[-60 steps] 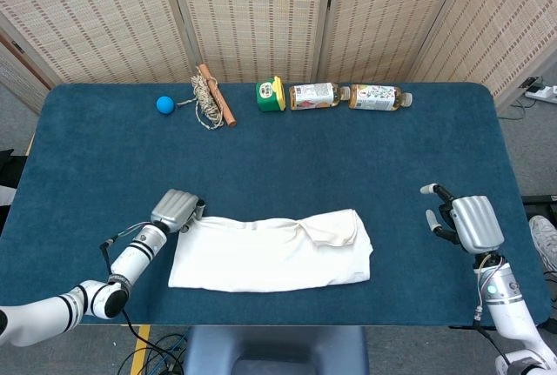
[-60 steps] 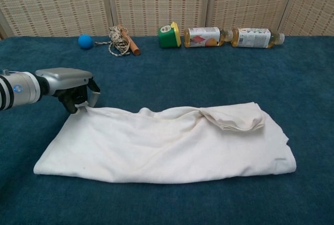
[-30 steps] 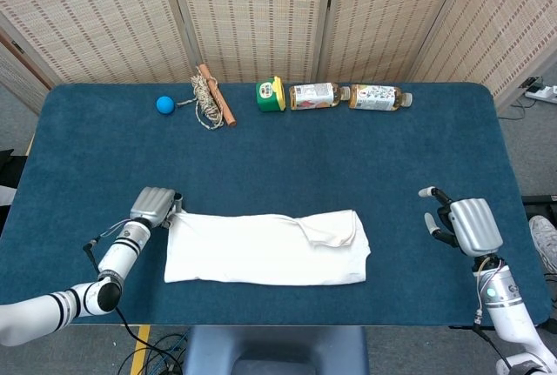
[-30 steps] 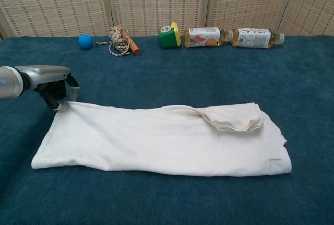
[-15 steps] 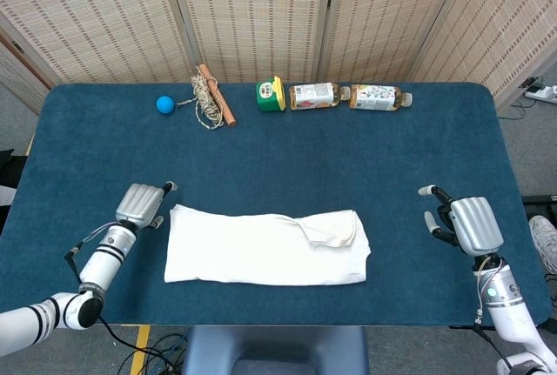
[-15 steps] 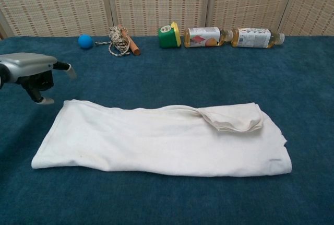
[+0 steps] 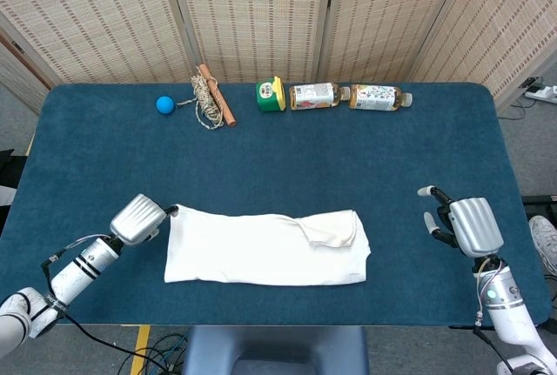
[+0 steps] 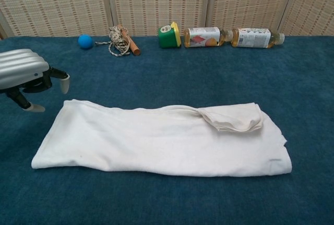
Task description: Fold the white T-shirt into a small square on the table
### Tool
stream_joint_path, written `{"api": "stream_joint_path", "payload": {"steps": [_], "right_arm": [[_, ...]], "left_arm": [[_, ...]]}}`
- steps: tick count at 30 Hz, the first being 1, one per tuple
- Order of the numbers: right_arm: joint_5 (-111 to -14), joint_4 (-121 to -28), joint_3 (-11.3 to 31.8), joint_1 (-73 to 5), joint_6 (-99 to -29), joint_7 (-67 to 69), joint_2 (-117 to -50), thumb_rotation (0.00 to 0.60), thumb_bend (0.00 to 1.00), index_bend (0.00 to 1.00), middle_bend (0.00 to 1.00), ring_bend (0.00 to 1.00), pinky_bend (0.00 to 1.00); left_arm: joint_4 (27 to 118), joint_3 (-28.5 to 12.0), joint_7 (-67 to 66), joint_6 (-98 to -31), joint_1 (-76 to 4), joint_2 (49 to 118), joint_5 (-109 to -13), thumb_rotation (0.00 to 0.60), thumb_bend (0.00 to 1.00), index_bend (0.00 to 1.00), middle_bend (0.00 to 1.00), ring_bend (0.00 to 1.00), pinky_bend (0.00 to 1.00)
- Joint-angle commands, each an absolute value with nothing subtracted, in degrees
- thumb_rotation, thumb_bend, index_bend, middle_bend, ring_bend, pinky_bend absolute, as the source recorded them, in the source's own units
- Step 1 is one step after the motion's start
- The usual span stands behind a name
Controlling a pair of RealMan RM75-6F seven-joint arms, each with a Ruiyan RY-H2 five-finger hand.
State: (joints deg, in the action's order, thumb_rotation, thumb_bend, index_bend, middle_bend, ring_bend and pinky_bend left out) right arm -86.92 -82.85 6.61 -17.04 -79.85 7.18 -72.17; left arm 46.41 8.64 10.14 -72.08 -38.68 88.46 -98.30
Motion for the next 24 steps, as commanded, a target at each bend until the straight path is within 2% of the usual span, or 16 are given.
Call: {"api": "stream_joint_path", "payload": {"steps": [1, 13, 24], "right_arm": [[-86.84, -83.52, 6.57, -16.84, -80.01, 6.51, -71.91, 0.600, 0.45, 0.33, 0.97, 1.00, 1.00], [-86.28, -85.09, 6.62, -16.27, -80.25, 4.82, -71.52, 0.600, 0.45, 0.33, 0.97, 1.00, 1.00], [-86.16, -85.48, 6.79, -16.18, -80.26, 4.42, -71.53, 0.600, 0.45, 0.33, 0.97, 1.00, 1.00]], "left_arm": [[36.66, 12.47, 15.56, -77.09, -37.26, 93.65, -103.14, 0.600, 0.18, 0.46, 0.93, 0.83, 0.99], [25.69, 13.54, 18.33, -77.54, -35.48, 97.86, -104.35, 0.600, 0.18, 0.46, 0.93, 0.83, 0.99], [23.23, 13.64, 21.85, -77.71, -34.91, 100.12, -104.35, 0.600, 0.18, 0.46, 0.93, 0.83, 0.99]]}}
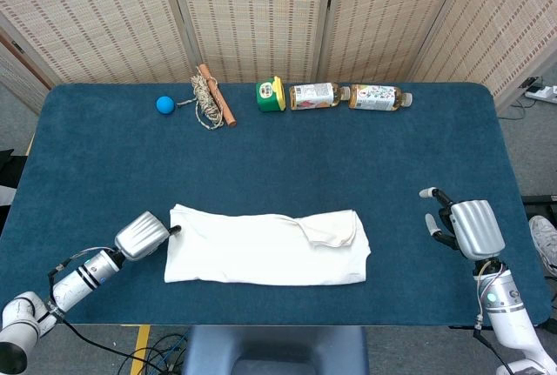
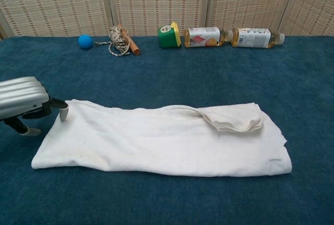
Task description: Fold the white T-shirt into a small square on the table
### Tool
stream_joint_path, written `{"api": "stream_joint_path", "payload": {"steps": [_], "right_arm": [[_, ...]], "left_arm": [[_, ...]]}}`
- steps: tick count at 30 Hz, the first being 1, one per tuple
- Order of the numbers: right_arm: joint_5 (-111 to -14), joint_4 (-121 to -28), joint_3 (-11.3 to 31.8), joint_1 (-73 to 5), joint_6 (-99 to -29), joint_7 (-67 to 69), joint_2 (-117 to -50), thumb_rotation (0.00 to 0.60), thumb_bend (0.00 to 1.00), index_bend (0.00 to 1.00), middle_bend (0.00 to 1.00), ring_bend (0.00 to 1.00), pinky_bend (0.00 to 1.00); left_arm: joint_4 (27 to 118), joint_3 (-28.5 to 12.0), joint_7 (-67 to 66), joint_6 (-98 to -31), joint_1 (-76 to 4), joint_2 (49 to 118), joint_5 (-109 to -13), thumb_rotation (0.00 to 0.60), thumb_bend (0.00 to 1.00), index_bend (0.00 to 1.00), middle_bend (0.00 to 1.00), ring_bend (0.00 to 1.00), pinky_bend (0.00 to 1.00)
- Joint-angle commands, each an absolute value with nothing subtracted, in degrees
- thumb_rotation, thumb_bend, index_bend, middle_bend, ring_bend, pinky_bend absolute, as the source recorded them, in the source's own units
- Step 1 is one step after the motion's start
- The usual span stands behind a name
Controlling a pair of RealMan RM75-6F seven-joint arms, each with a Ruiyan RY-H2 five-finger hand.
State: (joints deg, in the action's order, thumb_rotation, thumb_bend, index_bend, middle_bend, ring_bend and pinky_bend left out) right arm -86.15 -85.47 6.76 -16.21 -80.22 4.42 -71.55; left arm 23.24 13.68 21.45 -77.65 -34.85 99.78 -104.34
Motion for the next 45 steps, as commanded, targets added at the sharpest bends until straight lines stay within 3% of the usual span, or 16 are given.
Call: {"api": "stream_joint_path", "payload": {"steps": [1, 21, 39, 45], "right_arm": [[-86.13, -85.48, 6.83, -16.18, -80.27, 4.42, -71.52, 0.600, 0.45, 0.33, 0.97, 1.00, 1.00], [-86.04, -84.92, 6.87, -15.54, -80.80, 5.25, -71.58, 0.600, 0.45, 0.33, 0.97, 1.00, 1.00], [-86.05, -84.41, 6.98, -15.79, -80.35, 5.16, -72.16, 0.600, 0.45, 0.33, 0.97, 1.00, 1.00], [-85.99, -84.21, 7.05, -15.85, -80.28, 5.12, -72.28, 0.600, 0.45, 0.33, 0.97, 1.00, 1.00]], "left_arm": [[23.27, 13.55, 22.01, -77.74, -35.04, 100.33, -104.34, 0.600, 0.18, 0.46, 0.93, 0.83, 0.99], [24.82, 12.67, 24.17, -74.93, -36.86, 101.43, -103.45, 0.600, 0.18, 0.57, 0.93, 0.83, 0.98], [27.00, 12.40, 27.73, -73.98, -36.87, 100.46, -102.68, 0.600, 0.44, 0.56, 0.93, 0.83, 0.98], [27.93, 12.12, 28.47, -74.64, -36.92, 99.99, -102.56, 0.600, 0.45, 0.56, 0.93, 0.83, 0.98]]}}
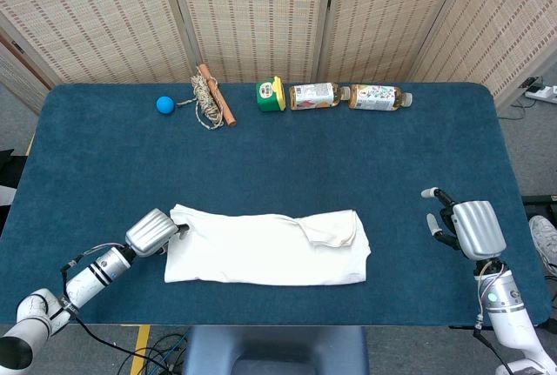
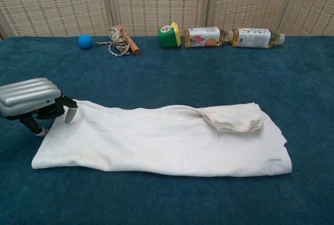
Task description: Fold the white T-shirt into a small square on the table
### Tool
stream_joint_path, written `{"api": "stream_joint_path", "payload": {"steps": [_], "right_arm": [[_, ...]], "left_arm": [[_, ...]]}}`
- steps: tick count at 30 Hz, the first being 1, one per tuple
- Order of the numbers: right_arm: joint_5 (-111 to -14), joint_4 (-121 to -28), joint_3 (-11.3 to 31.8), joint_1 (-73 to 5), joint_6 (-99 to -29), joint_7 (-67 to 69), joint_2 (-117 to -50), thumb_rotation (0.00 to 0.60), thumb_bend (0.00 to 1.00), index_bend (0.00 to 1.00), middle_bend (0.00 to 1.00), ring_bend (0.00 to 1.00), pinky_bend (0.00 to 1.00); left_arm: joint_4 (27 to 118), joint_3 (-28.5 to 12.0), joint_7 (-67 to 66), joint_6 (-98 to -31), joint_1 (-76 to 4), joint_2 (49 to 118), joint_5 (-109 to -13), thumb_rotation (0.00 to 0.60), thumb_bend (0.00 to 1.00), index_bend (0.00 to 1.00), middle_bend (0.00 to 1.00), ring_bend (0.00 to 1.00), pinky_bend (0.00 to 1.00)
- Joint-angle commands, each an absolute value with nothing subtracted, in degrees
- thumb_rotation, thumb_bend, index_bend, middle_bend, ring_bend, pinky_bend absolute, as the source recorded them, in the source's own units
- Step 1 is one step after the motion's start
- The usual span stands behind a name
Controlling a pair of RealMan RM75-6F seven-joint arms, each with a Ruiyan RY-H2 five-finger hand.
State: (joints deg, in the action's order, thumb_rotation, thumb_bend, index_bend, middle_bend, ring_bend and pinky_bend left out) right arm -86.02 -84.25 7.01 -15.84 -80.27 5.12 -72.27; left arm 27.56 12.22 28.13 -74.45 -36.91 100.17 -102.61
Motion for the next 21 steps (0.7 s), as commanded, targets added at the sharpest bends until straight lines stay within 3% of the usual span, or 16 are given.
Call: {"api": "stream_joint_path", "payload": {"steps": [1, 12, 21], "right_arm": [[-85.98, -84.21, 7.06, -15.84, -80.29, 5.15, -72.28, 0.600, 0.45, 0.33, 0.97, 1.00, 1.00], [-85.88, -84.18, 7.00, -15.54, -80.50, 5.31, -72.20, 0.600, 0.45, 0.33, 0.97, 1.00, 1.00], [-86.00, -83.95, 7.04, -15.43, -80.74, 5.79, -72.25, 0.600, 0.45, 0.33, 0.97, 1.00, 1.00]], "left_arm": [[28.05, 12.08, 28.53, -74.75, -36.94, 99.92, -102.54, 0.600, 0.45, 0.56, 0.93, 0.83, 0.98], [28.94, 11.64, 28.62, -74.34, -37.19, 99.63, -102.21, 0.600, 0.44, 0.56, 0.93, 0.83, 0.98], [32.36, 10.98, 29.05, -75.14, -37.19, 98.62, -101.80, 0.600, 0.49, 0.64, 0.93, 0.83, 0.98]]}}
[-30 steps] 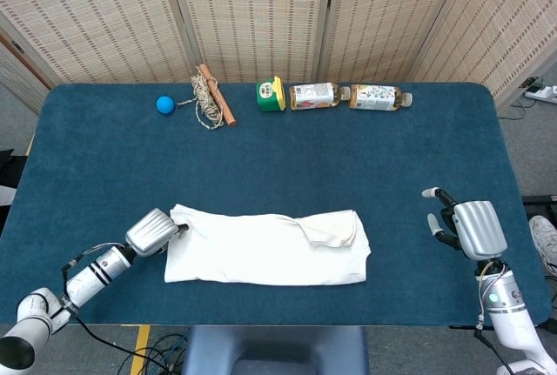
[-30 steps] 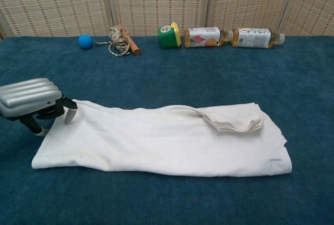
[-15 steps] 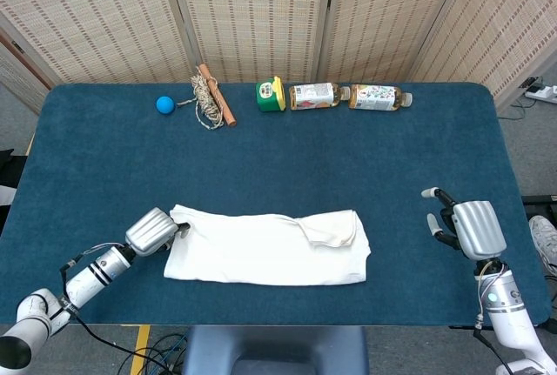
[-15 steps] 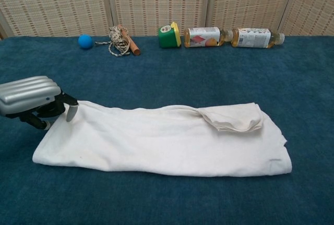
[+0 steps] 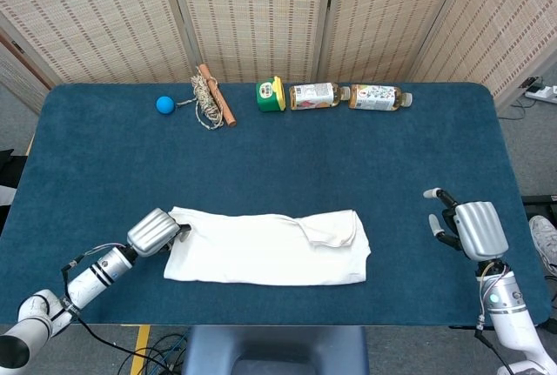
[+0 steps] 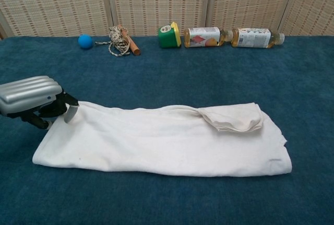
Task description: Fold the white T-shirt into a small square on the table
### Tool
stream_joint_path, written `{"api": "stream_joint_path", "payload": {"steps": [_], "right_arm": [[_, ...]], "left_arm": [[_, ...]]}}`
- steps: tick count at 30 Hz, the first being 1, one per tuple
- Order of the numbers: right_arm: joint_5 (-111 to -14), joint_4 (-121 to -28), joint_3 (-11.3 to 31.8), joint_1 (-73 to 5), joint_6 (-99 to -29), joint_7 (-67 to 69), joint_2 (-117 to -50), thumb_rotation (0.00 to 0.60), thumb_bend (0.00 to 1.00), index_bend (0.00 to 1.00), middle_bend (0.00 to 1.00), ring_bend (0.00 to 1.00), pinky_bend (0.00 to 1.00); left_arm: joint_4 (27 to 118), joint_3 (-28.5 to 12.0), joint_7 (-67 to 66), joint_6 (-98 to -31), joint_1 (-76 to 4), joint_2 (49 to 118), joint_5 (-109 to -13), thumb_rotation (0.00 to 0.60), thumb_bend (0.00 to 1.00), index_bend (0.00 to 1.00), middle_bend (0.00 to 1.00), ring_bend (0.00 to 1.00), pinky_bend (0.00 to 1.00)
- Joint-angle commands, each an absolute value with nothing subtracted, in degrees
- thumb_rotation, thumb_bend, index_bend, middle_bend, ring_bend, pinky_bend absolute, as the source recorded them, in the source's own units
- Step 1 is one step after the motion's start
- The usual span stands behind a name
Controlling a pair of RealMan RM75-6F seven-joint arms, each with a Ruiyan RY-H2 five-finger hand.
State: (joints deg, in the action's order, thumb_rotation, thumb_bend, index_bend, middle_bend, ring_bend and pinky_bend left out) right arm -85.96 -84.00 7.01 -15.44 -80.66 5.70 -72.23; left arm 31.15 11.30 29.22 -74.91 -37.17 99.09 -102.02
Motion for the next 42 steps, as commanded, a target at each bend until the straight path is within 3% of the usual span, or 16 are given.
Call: {"api": "stream_joint_path", "payload": {"steps": [1, 21, 42], "right_arm": [[-86.06, -83.93, 7.04, -15.42, -80.79, 5.87, -72.24, 0.600, 0.45, 0.33, 0.97, 1.00, 1.00], [-87.26, -83.80, 7.01, -15.31, -81.88, 6.91, -72.36, 0.600, 0.45, 0.33, 0.97, 1.00, 1.00], [-88.75, -84.78, 7.04, -16.12, -82.23, 6.55, -72.77, 0.600, 0.45, 0.33, 0.97, 1.00, 1.00]], "left_arm": [[32.89, 10.88, 28.88, -75.16, -37.17, 98.42, -101.70, 0.600, 0.50, 0.65, 0.93, 0.83, 0.98], [46.73, 9.17, 24.20, -73.48, -34.13, 87.34, -97.47, 0.600, 0.52, 0.66, 0.93, 0.83, 0.98], [39.10, 7.57, 26.51, -66.66, -25.14, 82.33, -88.95, 0.600, 0.52, 0.66, 0.93, 0.83, 0.98]]}}
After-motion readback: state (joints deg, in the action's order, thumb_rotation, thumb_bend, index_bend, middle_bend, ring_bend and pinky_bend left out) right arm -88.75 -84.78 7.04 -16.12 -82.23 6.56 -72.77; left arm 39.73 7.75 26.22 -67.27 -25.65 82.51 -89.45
